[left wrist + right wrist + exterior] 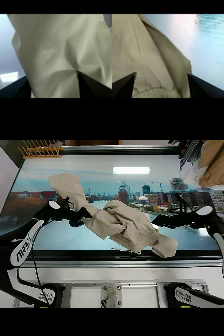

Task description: Fold the clothes and pants, and hang the long-sleeved shirts on hangers.

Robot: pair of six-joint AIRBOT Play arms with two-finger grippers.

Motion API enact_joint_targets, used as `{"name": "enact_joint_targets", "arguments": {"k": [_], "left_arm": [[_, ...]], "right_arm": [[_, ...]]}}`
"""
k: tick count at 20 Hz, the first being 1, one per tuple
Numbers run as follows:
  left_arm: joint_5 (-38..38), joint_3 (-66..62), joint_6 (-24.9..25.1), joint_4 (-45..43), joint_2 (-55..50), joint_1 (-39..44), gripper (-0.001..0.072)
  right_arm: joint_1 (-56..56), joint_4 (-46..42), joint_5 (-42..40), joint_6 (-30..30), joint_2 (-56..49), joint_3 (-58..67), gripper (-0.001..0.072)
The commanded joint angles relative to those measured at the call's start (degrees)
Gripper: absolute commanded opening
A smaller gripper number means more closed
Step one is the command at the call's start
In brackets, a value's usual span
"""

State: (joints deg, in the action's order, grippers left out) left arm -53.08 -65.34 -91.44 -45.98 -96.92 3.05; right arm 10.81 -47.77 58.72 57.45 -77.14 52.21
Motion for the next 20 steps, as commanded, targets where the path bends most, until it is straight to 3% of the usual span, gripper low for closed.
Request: {"name": "enact_joint_targets", "arguments": {"k": [1, 2, 3, 4, 6, 7, 10, 14, 17, 20], "left_arm": [[0.4, -3.1, 0.0, 0.5, -2.1, 0.5, 0.0221], [0.4, -3.7, 0.1, 0.5, -2.1, 0.3, 0.009], [0.1, -4.3, 0.2, 0.5, -2.1, 0.2, 0.0011], [-0.5, -5.2, 0.2, 0.5, -2.1, 0.0, 0.0011], [-2.7, -7.6, 0.3, 0.4, -1.8, -0.5, 0.0011], [-3.7, -9.3, 0.6, -0.2, -0.9, -1.0, 0.001], [-5.6, -18.9, 0.7, -7.3, 7.7, -3.0, 0.0009], [-12.2, -35.3, 2.5, -10.1, 23.7, -5.7, 0.001], [-12.6, -41.6, 3.4, -10.0, 35.4, -5.8, 0.0011], [-10.6, -43.8, 3.5, -12.6, 43.3, -5.8, 0.001]], "right_arm": [[-6.6, 3.5, -6.9, -2.4, -7.3, 3.2, 0.0694], [-8.1, 5.2, -6.9, -3.5, -9.3, 5.0, 0.0694], [-9.5, 6.5, -7.1, -3.7, -11.5, 7.3, 0.0693], [-10.2, 6.4, -7.1, -3.7, -13.0, 9.3, 0.0606], [-10.5, 6.4, -7.1, -3.7, -14.5, 12.2, 0.0167], [-10.1, 6.4, -6.5, -3.7, -14.1, 13.6, 0.001], [-7.4, 5.7, 0.4, -5.2, -6.1, 20.2, 0.0009], [-3.7, 5.3, 11.3, -3.5, 13.8, 25.0, 0.0009], [-3.5, 3.1, 14.5, 5.4, 27.9, 24.8, 0.0008], [-3.5, -2.1, 18.2, 18.1, 36.3, 24.8, 0.0008]]}}
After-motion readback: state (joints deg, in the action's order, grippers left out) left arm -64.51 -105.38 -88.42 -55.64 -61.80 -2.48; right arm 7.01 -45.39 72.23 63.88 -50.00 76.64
